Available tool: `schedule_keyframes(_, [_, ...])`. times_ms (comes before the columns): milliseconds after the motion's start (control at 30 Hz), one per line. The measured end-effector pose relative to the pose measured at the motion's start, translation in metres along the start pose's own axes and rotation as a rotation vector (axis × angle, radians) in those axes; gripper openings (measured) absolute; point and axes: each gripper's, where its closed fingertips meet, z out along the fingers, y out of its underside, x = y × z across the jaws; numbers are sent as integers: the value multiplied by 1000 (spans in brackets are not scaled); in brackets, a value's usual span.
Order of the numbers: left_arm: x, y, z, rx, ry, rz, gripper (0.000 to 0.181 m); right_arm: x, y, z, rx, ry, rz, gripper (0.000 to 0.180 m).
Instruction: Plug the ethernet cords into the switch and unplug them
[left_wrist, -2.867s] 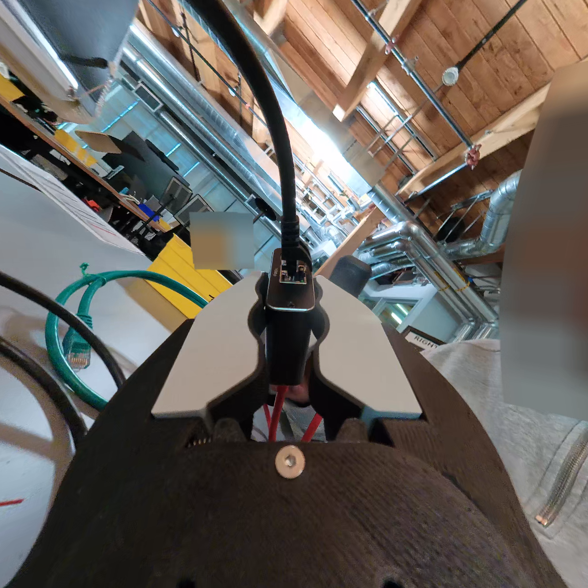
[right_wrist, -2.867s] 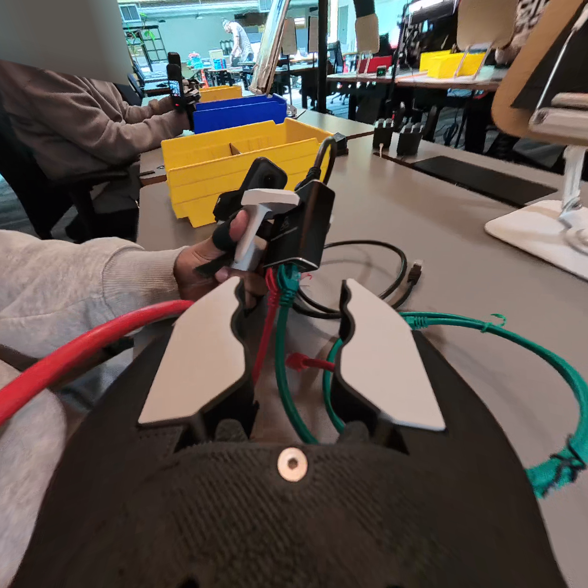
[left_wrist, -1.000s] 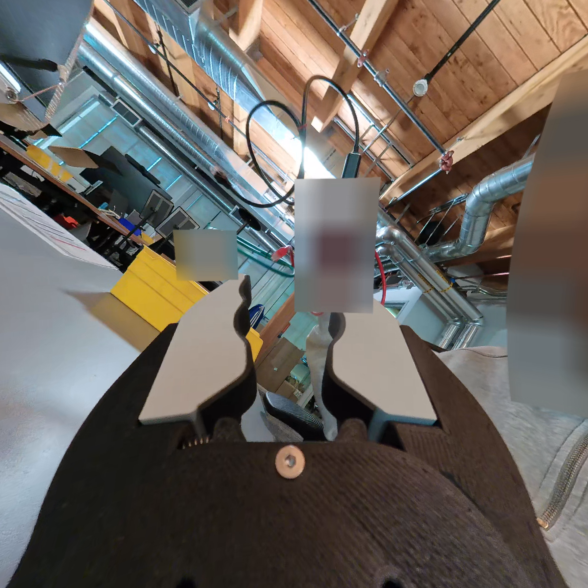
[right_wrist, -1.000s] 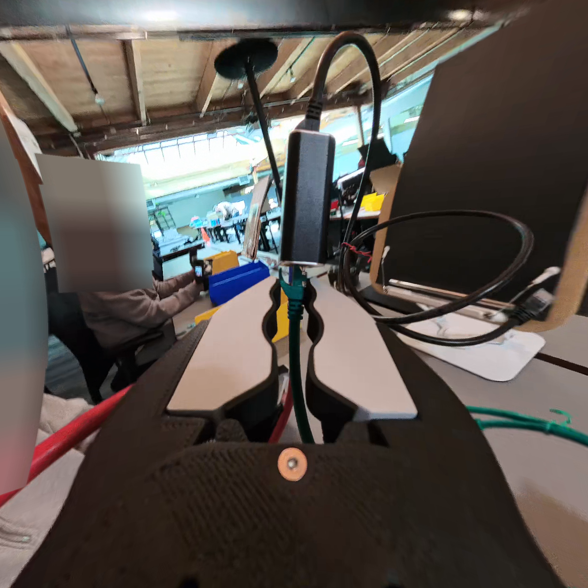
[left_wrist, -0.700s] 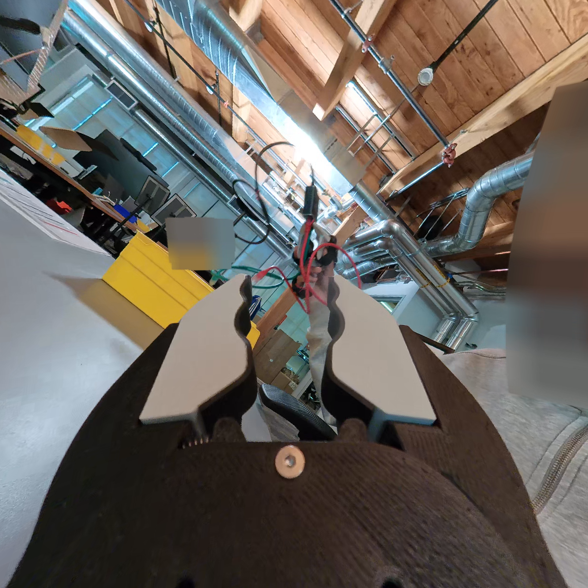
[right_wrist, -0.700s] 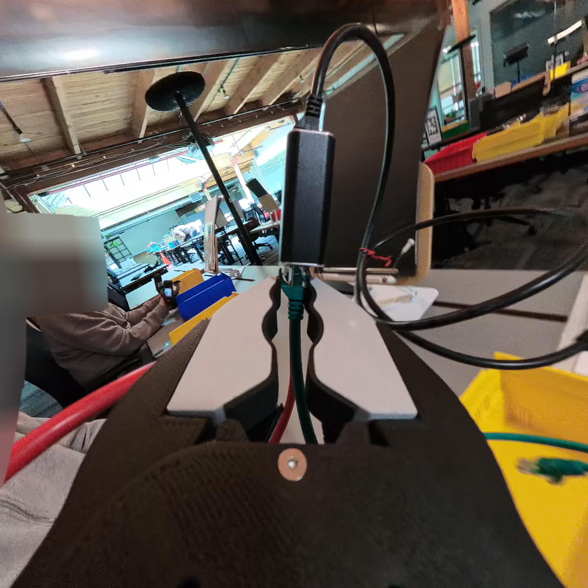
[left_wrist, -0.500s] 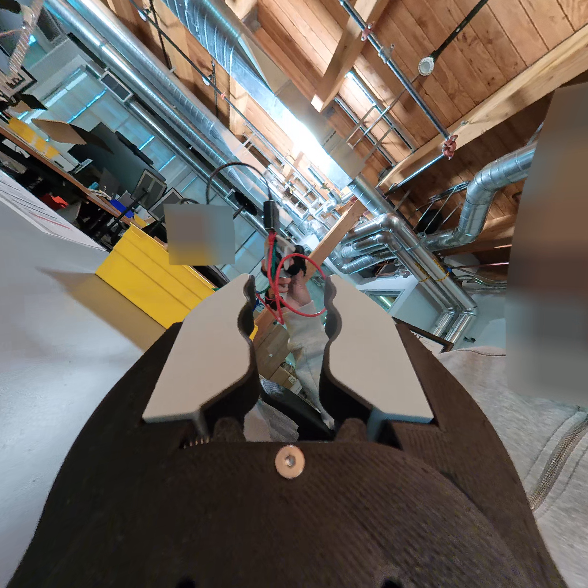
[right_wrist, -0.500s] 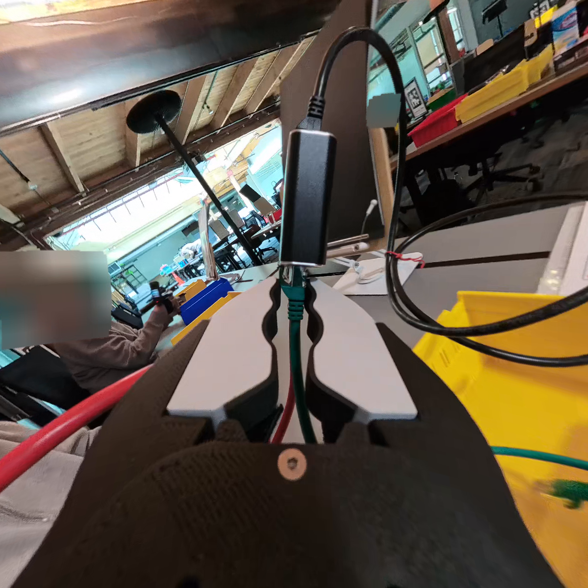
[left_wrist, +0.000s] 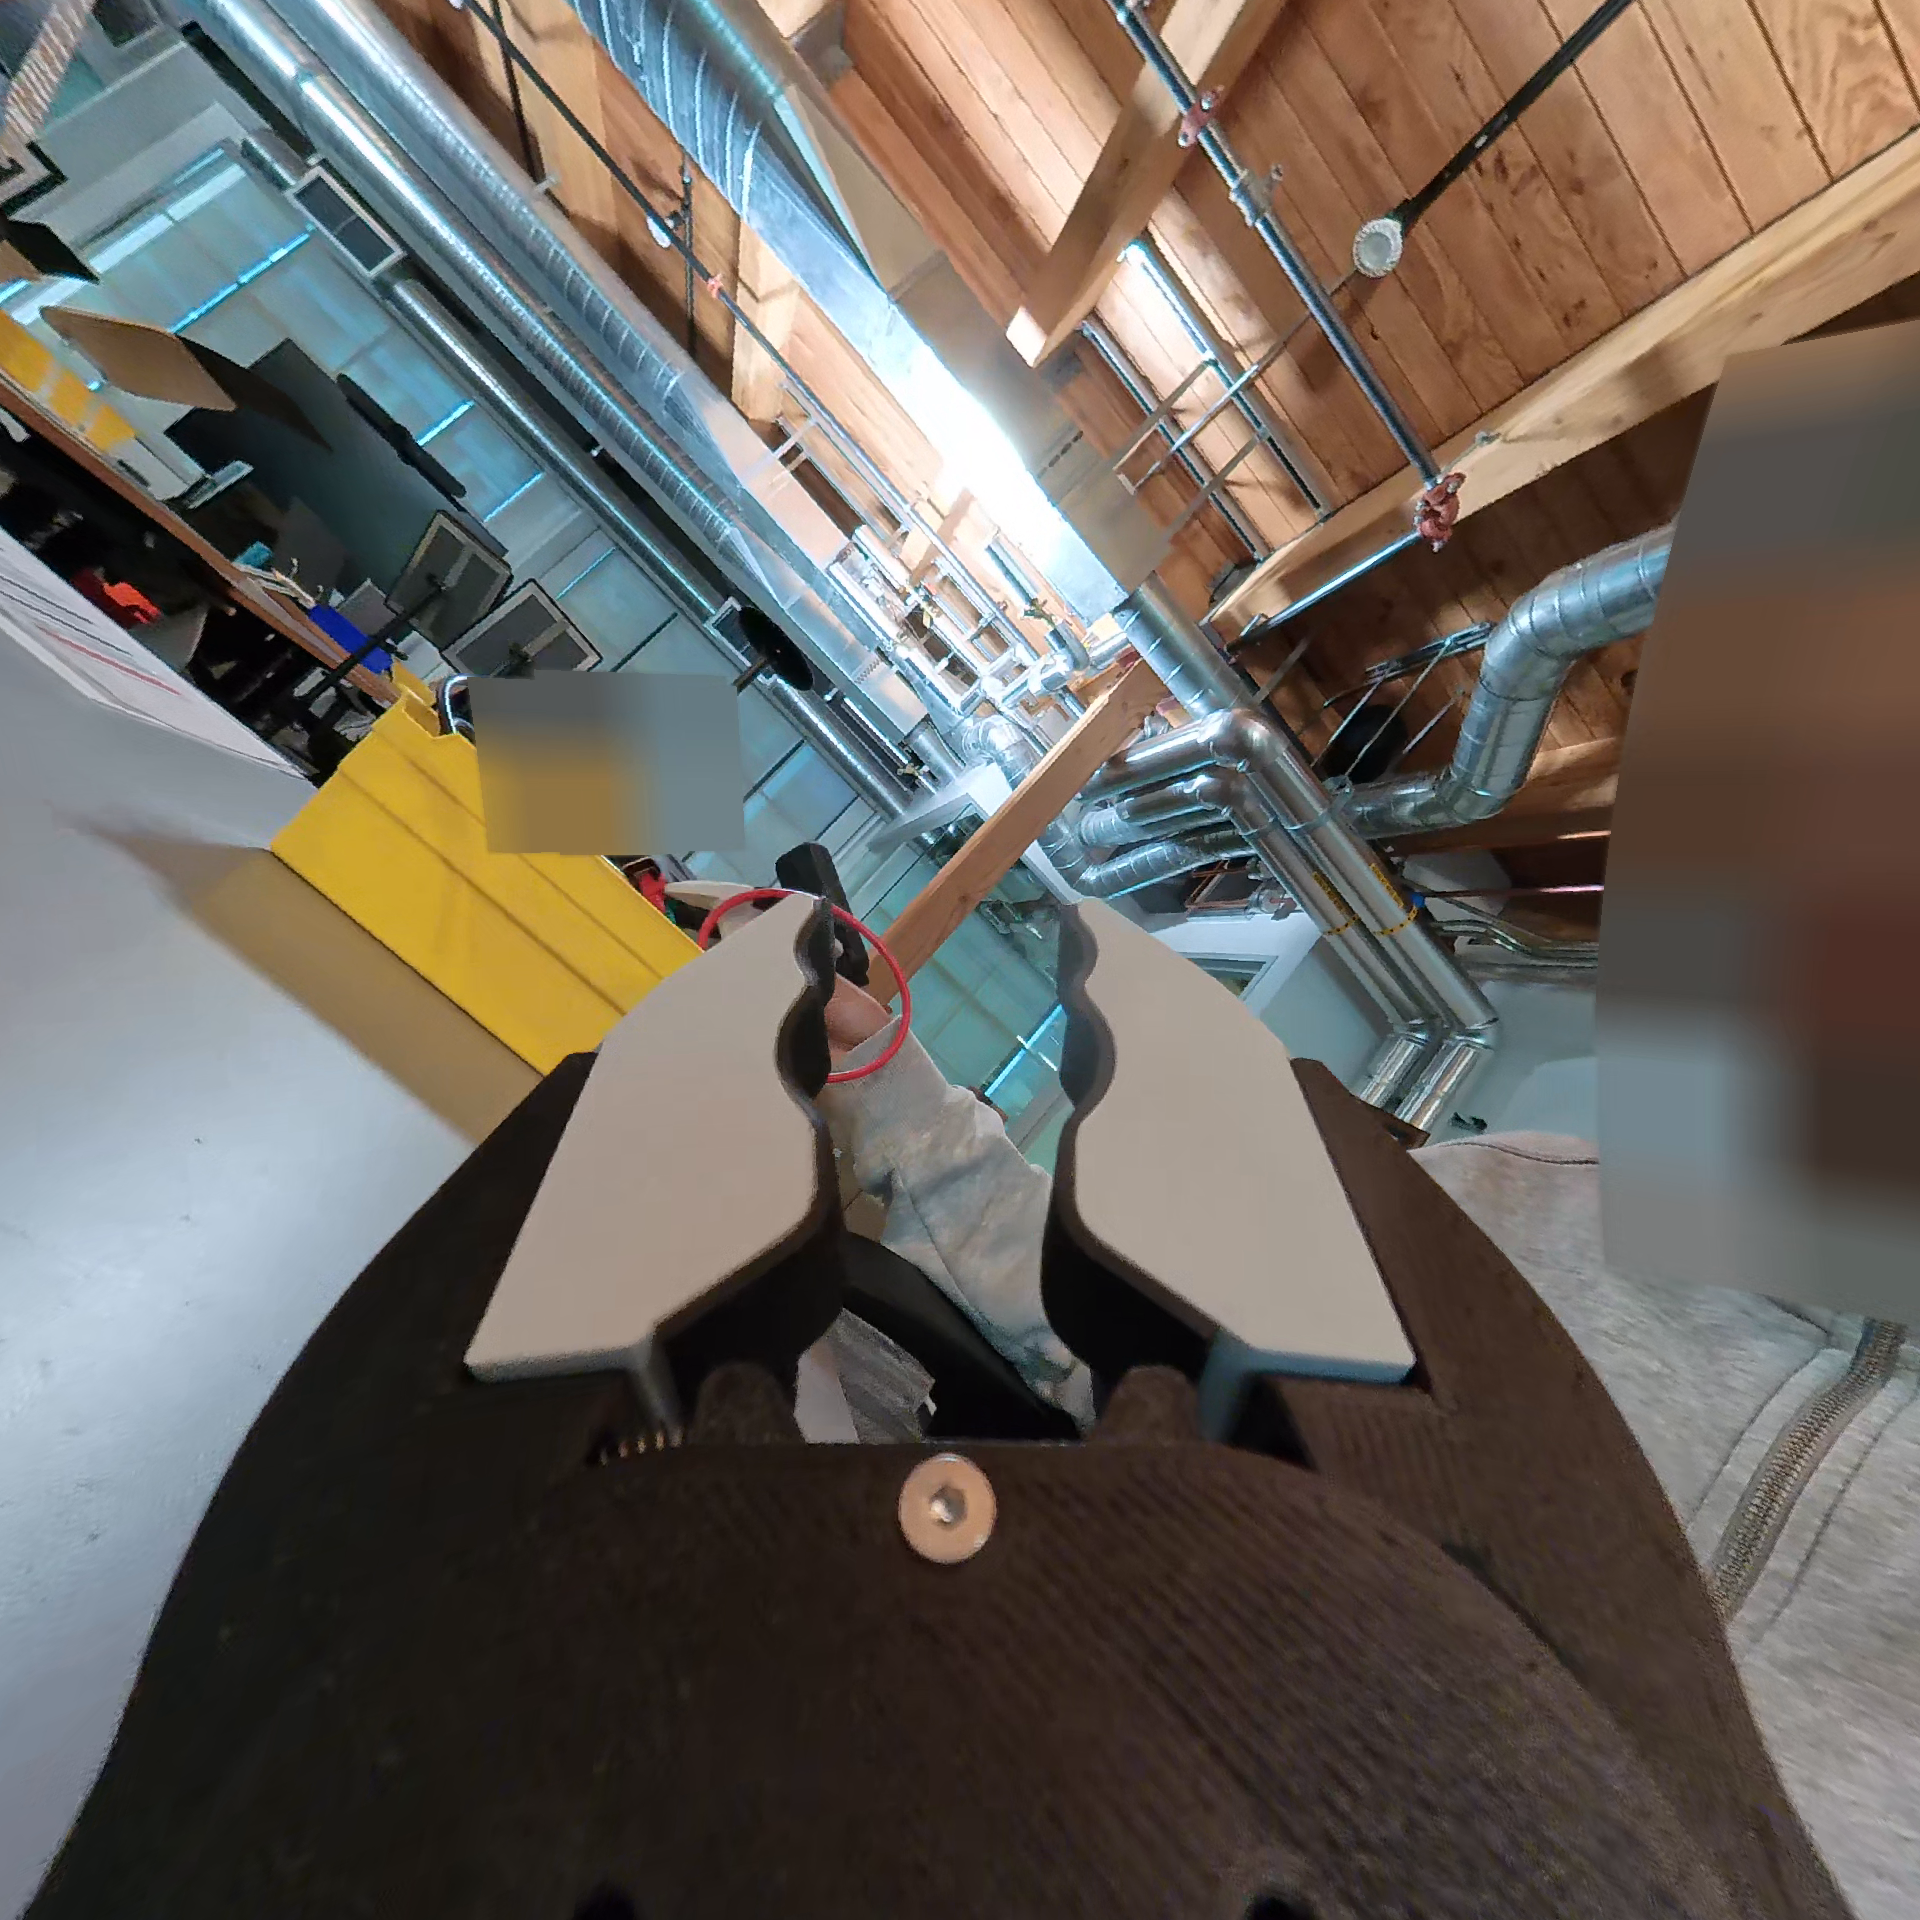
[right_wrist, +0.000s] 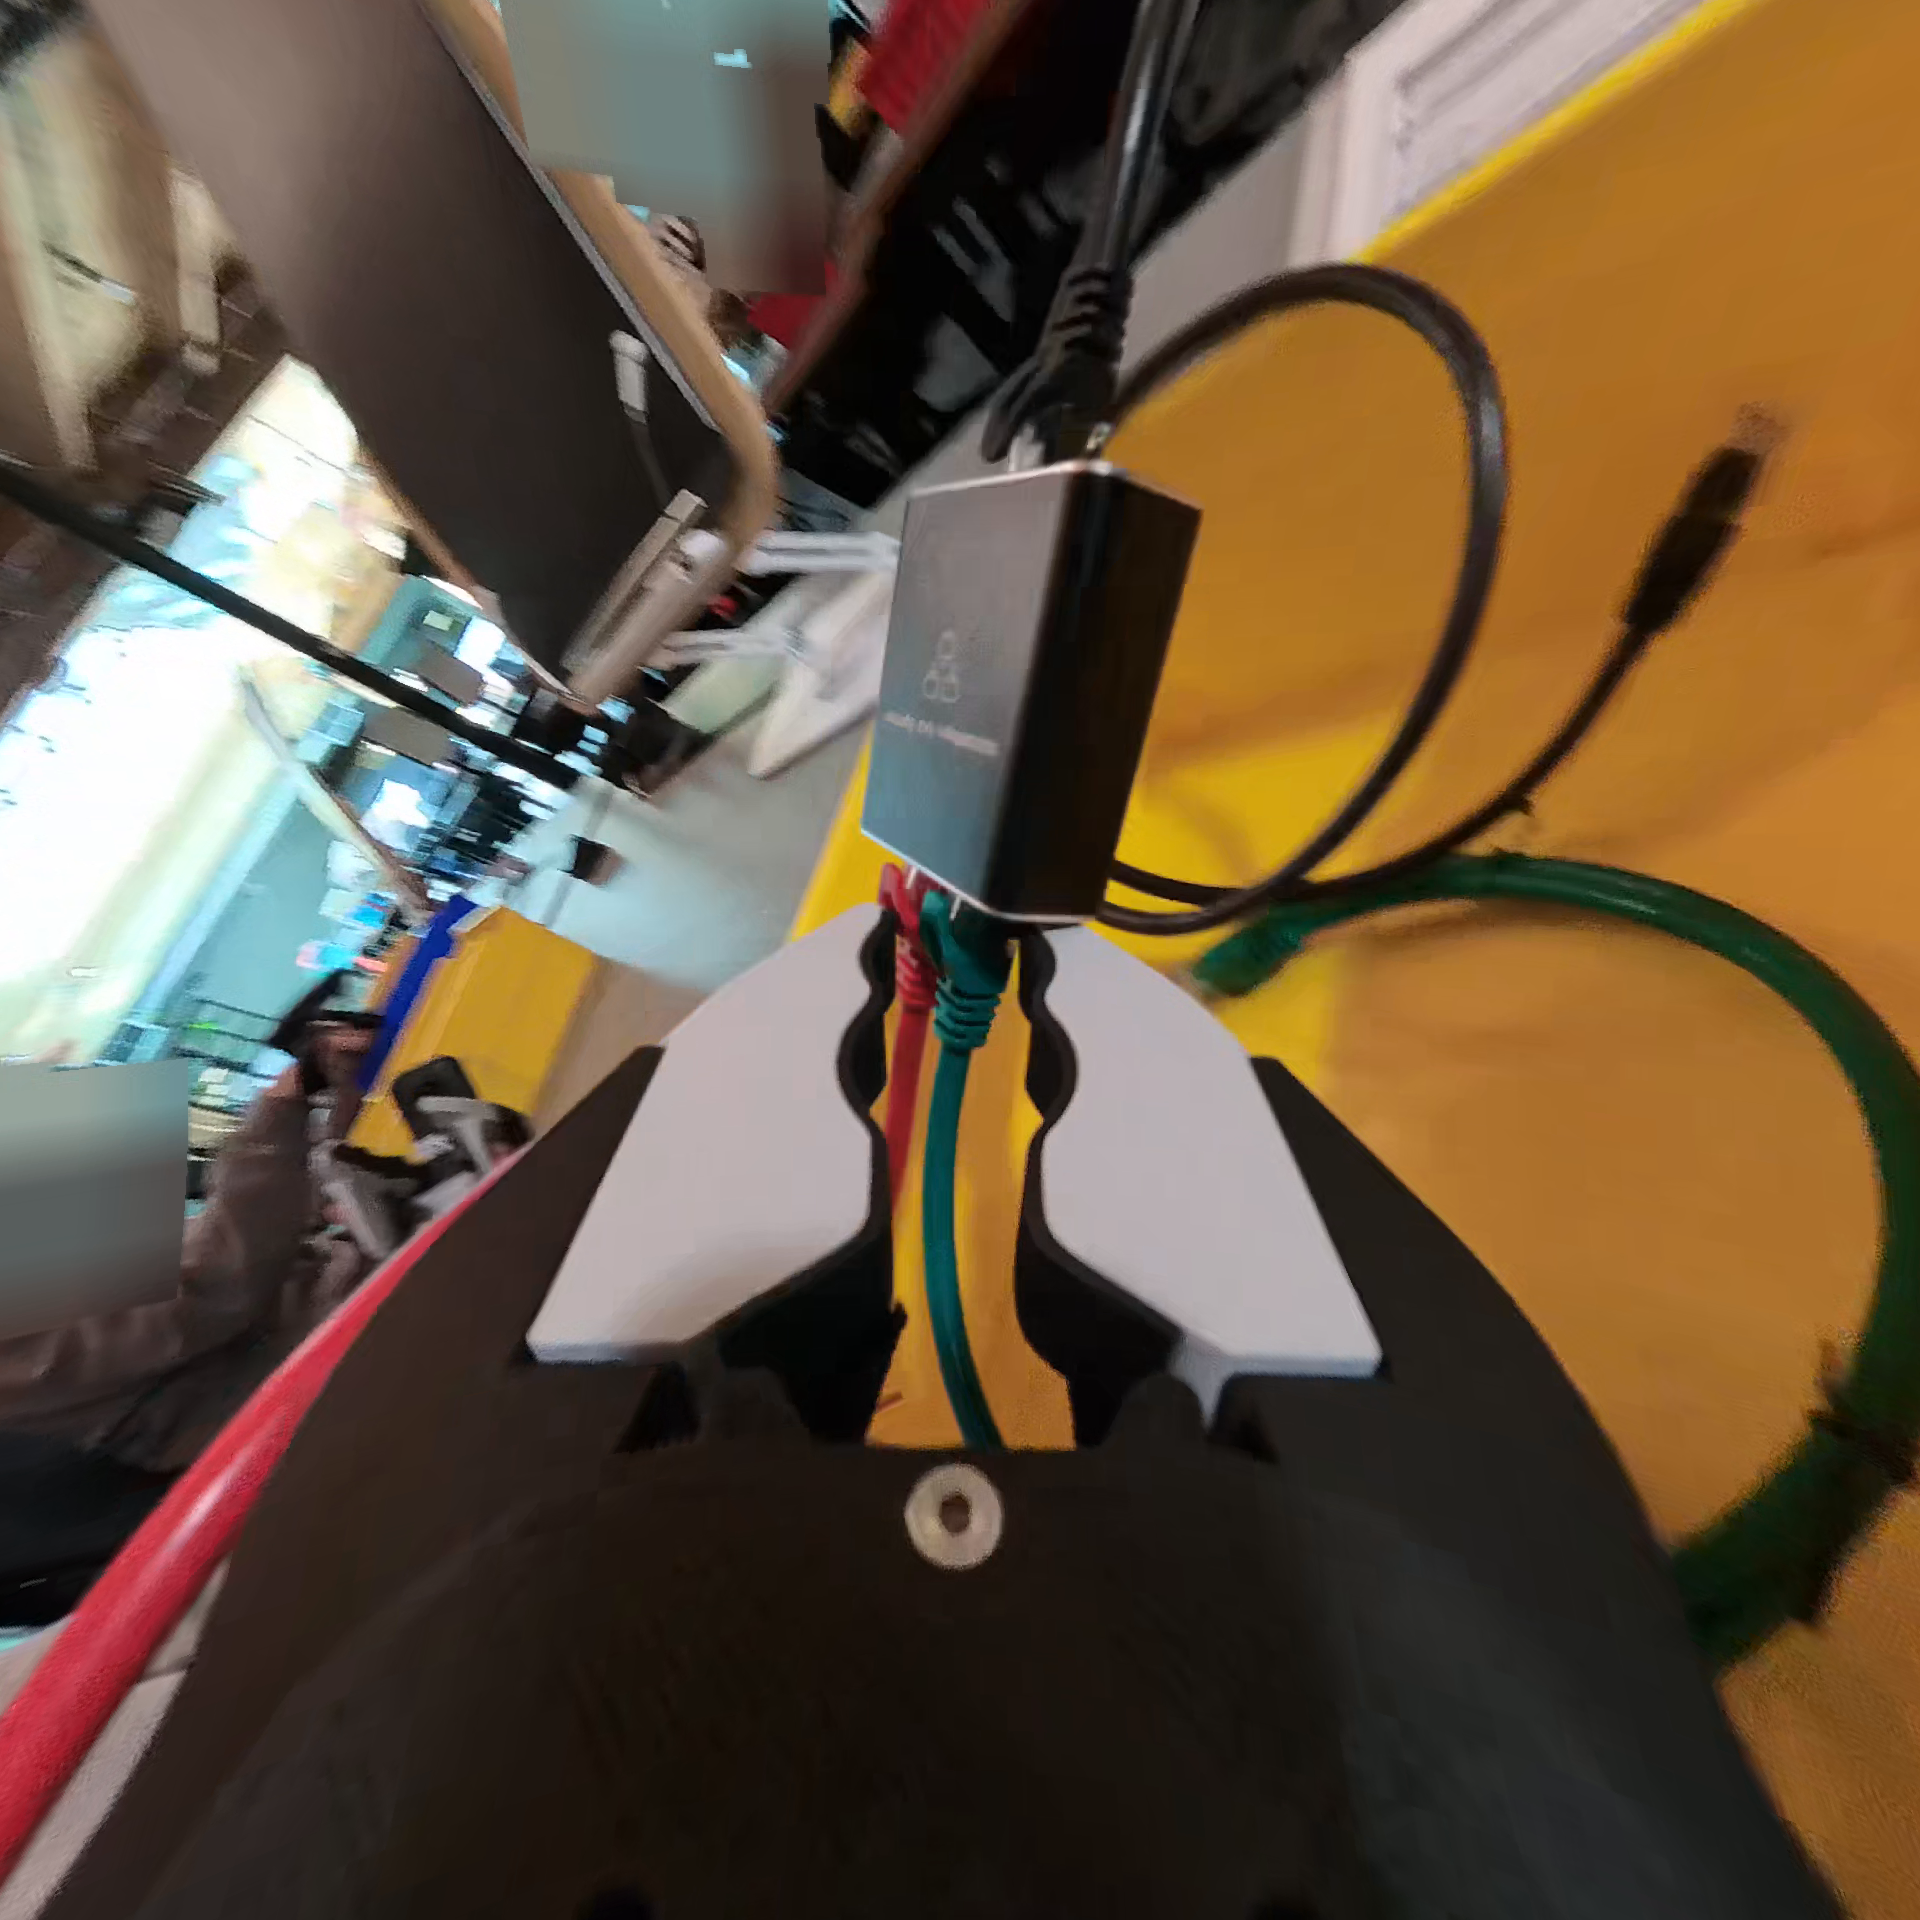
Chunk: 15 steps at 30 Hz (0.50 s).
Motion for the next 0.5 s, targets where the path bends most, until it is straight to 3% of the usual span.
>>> schedule_keyframes(133, [-1, 1, 0, 0, 3, -15, 41, 12, 2, -13, -44, 153, -92, 28])
schedule_keyframes(300, [-1, 1, 0, 2, 6, -27, 41, 16, 2, -63, -69, 306, -179, 29])
schedule_keyframes(500, [-4, 5, 1, -5, 5, -45, 41, -20, -12, -123, 215, 278, -320, 22])
